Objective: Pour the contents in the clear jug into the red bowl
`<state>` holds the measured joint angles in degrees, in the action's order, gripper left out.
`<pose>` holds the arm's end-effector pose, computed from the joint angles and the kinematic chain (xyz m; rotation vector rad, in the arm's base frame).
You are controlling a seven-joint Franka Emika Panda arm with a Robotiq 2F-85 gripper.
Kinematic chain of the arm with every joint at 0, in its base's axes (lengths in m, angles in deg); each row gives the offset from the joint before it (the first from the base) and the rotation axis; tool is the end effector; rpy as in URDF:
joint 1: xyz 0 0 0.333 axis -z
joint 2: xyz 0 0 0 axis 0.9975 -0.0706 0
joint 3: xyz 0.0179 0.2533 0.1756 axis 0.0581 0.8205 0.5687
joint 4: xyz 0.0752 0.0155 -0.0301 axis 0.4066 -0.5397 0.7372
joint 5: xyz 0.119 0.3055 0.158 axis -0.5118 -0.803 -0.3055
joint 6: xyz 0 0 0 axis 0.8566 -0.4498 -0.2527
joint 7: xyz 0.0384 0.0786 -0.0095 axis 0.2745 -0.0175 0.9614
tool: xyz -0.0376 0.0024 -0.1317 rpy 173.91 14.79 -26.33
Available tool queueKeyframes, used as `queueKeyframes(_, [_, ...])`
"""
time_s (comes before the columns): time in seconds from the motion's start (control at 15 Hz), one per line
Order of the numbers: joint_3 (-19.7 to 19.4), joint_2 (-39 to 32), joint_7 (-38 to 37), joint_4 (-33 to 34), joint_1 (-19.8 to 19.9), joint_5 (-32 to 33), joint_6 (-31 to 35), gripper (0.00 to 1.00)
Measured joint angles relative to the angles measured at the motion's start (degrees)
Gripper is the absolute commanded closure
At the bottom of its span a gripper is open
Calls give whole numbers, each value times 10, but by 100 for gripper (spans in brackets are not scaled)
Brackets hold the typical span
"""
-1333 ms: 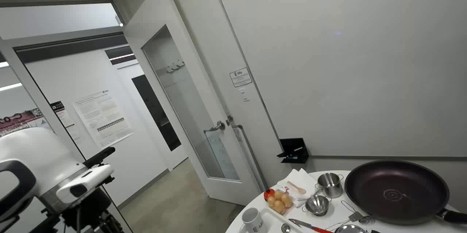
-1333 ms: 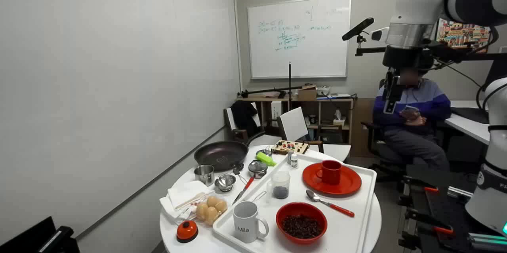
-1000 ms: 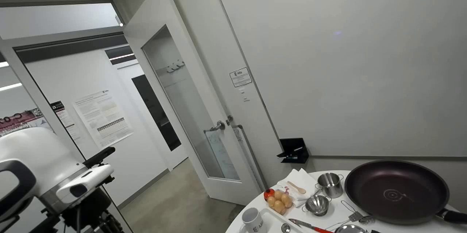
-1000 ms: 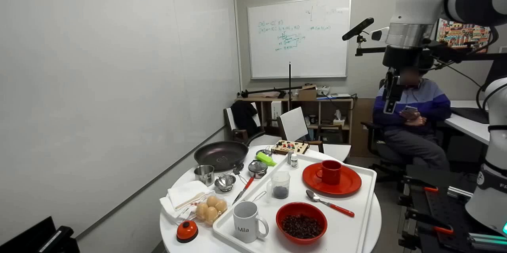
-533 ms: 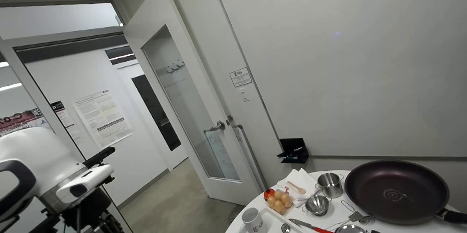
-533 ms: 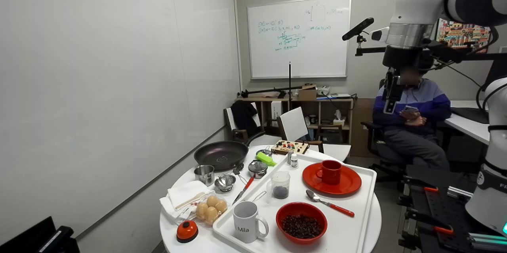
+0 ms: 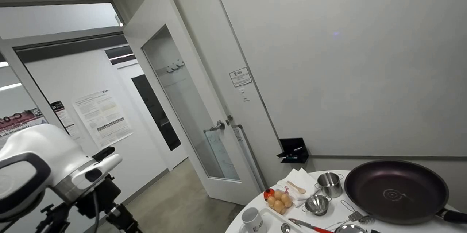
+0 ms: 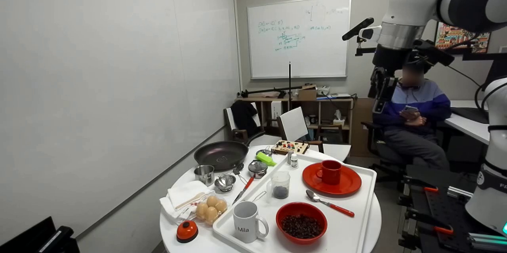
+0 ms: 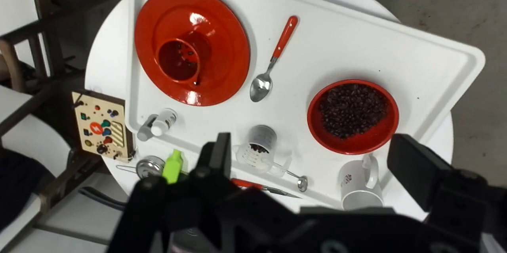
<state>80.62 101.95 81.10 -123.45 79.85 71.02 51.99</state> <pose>0.2876 0.1126 0.4509 2.8549 0.3308 0.3001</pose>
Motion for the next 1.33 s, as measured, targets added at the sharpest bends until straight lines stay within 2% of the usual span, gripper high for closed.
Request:
queueKeyframes(0.33, [3,-140,52,65,-6,7,25,0])
queueKeyframes(0.67, [28,-305,54,159,31,51,23,0])
queueKeyframes(0.73, [24,-328,53,170,31,54,25,0])
queueKeyframes(1.13, [7,-316,53,163,8,56,25,0])
queueKeyframes(1.33, [5,-317,36,132,1,89,48,0])
